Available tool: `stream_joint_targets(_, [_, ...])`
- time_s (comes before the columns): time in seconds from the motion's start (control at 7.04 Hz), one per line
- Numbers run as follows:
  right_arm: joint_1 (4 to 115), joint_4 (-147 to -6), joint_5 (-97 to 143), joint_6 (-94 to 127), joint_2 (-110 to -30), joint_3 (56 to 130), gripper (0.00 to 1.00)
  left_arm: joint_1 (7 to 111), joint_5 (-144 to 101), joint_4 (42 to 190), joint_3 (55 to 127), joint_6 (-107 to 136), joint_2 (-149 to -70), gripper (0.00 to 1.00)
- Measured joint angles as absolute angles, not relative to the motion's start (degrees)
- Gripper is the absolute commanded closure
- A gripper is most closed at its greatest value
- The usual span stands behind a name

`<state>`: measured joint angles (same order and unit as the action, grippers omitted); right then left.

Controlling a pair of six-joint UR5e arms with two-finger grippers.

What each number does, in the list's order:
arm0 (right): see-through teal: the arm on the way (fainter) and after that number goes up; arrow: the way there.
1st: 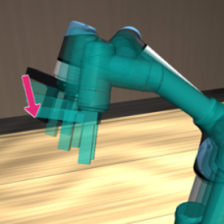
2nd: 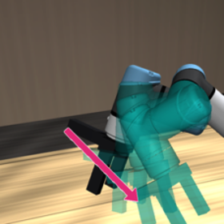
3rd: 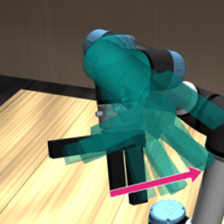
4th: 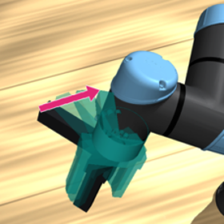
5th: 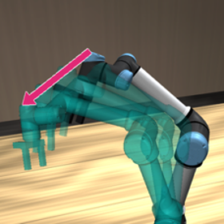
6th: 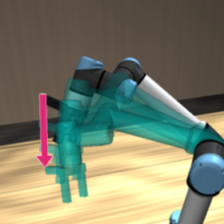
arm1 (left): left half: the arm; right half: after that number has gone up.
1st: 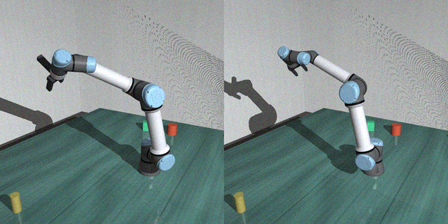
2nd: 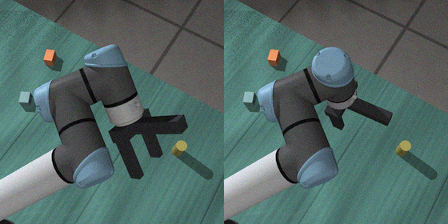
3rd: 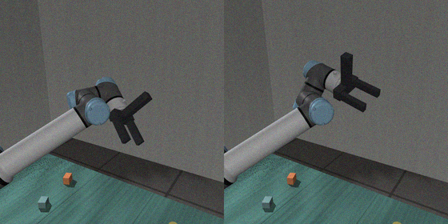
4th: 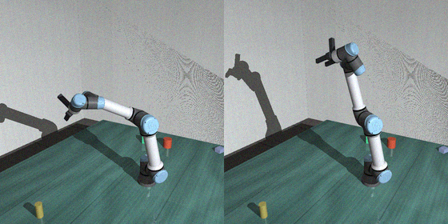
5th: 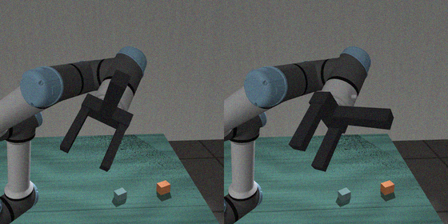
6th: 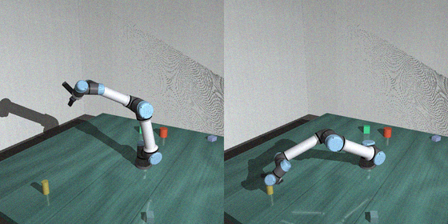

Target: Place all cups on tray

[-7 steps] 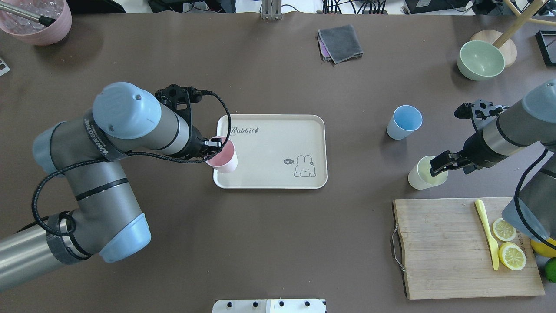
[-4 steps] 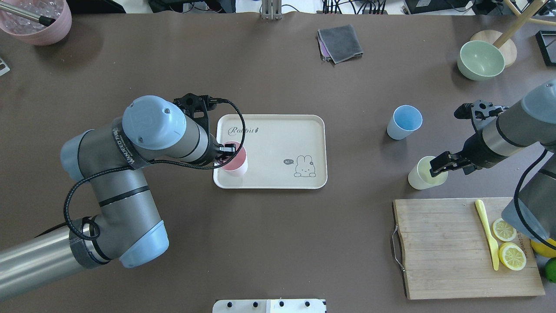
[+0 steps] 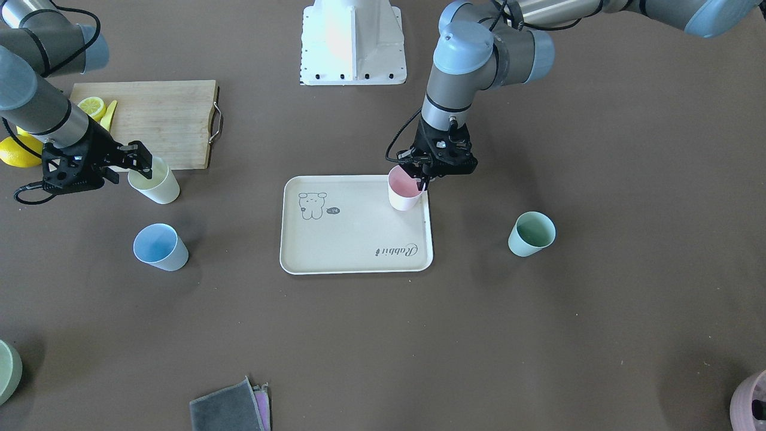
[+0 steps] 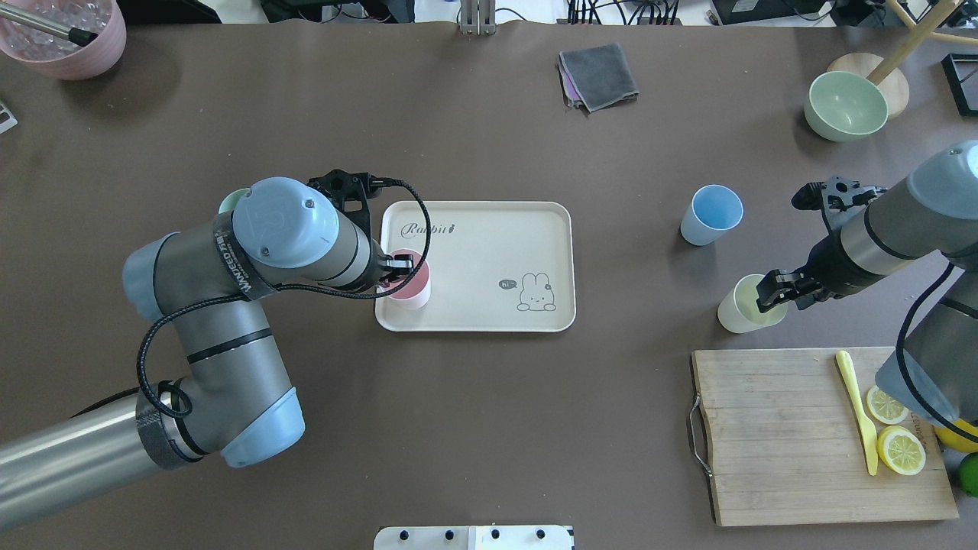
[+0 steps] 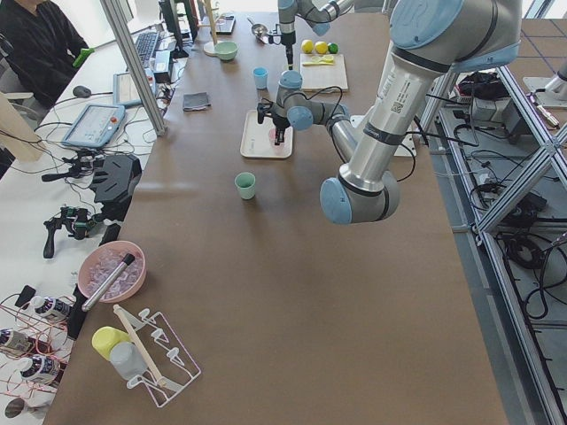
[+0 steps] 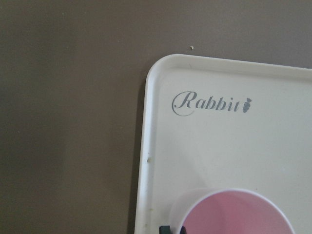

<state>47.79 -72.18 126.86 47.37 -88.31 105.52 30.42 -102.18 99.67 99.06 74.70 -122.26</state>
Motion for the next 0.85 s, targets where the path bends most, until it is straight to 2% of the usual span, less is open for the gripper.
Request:
stream_joint_targets(0.14, [47.6,-72.2,126.5,47.5,-87.5,105.3,1.00,30.4,-102.1,99.7,99.0,74.7,-122.2,0.52])
stream_joint_targets(0.28, [47.7,-72.3,126.5,47.6,-86.7,105.2,1.00,30.3,-102.1,99.7,98.7,74.7,-122.2,0.44])
stream_joint_targets(0.43, [48.4,-72.5,127.0,47.6,-86.0,105.2,1.00,30.2,-102.1,100.2,98.3,74.7,-122.3,0.12])
stream_joint_targets(0.57, [50.1,-73.4,128.8,47.6,-84.8,105.4,1.00,30.2,-102.1,101.3,98.2,74.6,-122.3,0.02])
stream_joint_targets(0.85, [54.5,-77.8,134.0,47.6,-80.9,105.8,1.00,30.4,-102.2,102.0,99.2,74.0,-122.2,0.02])
